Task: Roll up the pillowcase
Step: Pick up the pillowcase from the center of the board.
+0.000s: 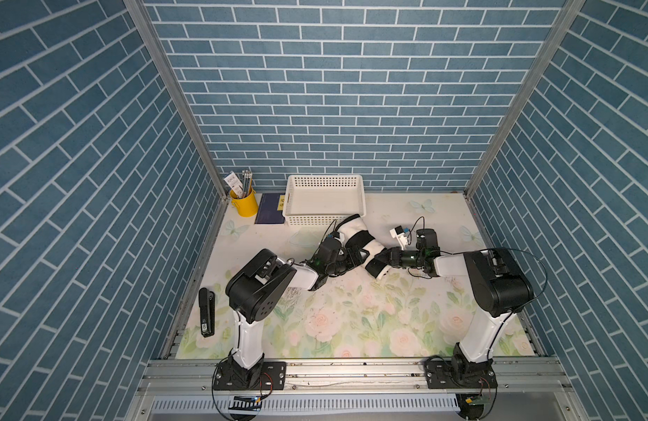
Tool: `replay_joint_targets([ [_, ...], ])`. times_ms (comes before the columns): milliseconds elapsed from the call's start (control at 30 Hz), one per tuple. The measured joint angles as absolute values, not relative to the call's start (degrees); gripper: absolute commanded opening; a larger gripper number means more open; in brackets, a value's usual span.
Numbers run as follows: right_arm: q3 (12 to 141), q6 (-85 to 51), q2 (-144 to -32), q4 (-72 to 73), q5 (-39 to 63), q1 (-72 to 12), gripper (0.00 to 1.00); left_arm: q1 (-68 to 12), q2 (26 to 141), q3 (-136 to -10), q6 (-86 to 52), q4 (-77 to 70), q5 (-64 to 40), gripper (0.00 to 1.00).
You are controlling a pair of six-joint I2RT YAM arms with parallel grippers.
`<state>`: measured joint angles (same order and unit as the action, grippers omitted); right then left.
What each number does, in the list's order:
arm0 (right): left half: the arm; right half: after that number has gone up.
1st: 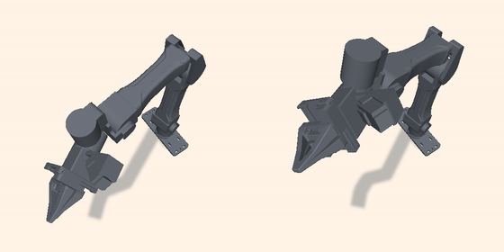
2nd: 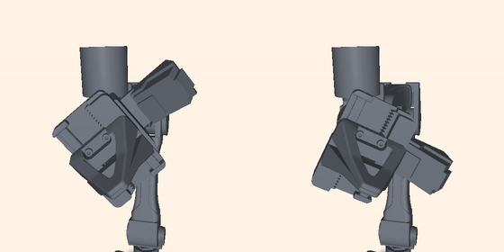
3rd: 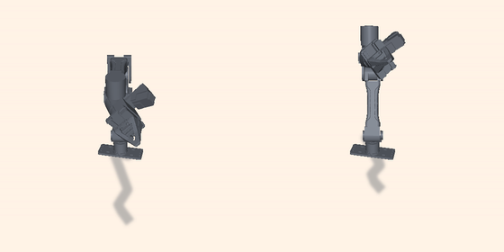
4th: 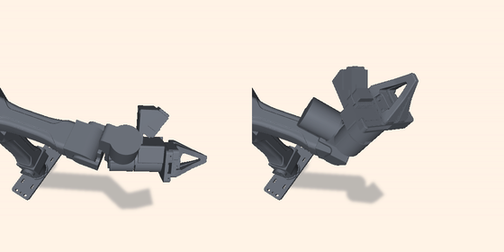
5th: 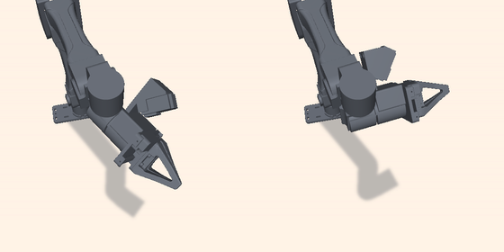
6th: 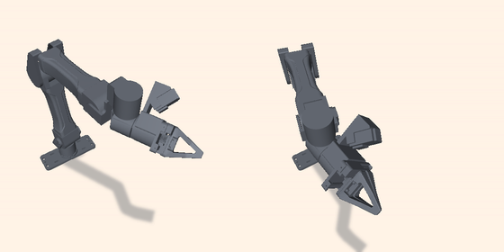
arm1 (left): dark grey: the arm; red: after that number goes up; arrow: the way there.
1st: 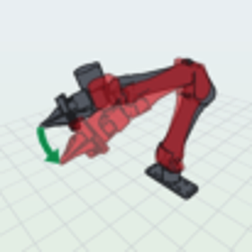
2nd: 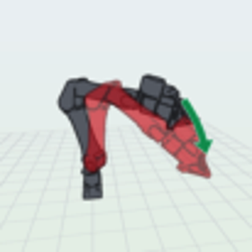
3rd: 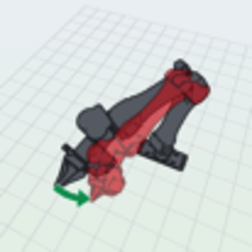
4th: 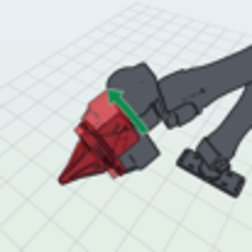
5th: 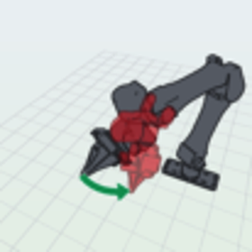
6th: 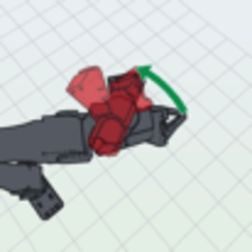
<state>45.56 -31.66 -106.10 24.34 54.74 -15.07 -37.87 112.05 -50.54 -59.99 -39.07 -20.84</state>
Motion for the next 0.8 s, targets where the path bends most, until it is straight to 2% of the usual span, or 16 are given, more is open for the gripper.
replay_joint_targets([
  [267,47.1,-30.8,-106.5,21.4,55.2,-14.9,0.15,-38.1,118.5,-54.1,-62.7,-47.4,-23.4,0.95],
  [367,47.1,-30.5,-106.5,21.1,55.1,-14.9,0.15,-38.1,120.9,-54.2,-64.7,-52.2,-23.5,0.91],
  [500,47.2,-30.0,-106.5,21.0,54.9,-14.9,0.17,-38.1,123.7,-54.3,-68.4,-58.0,-23.1,0.65],
  [567,47.2,-29.9,-106.5,20.6,54.7,-15.0,0.22,-38.1,125.2,-54.3,-70.1,-61.1,-23.0,0.46],
  [600,47.2,-29.8,-106.5,20.4,54.6,-15.0,0.24,-38.2,125.5,-54.3,-70.6,-62.2,-22.9,0.41],
  [633,47.2,-29.6,-106.3,20.2,54.4,-15.0,0.27,-38.3,125.6,-54.2,-71.1,-63.0,-22.7,0.35],
  [667,47.1,-29.6,-106.1,19.9,54.2,-15.0,0.37,-38.4,125.6,-54.0,-71.4,-63.8,-22.5,0.32],
  [733,47.0,-28.7,-105.2,19.3,53.5,-15.0,0.65,-38.5,125.6,-53.7,-71.9,-64.9,-22.1,0.26],
  [767,46.9,-28.5,-104.4,18.8,52.9,-14.9,0.88,-38.5,125.6,-53.5,-72.3,-65.5,-22.0,0.26],
  [800,46.6,-28.3,-103.6,18.4,52.1,-14.9,1.0,-38.5,125.6,-53.3,-72.5,-66.0,-21.9,0.25],
])
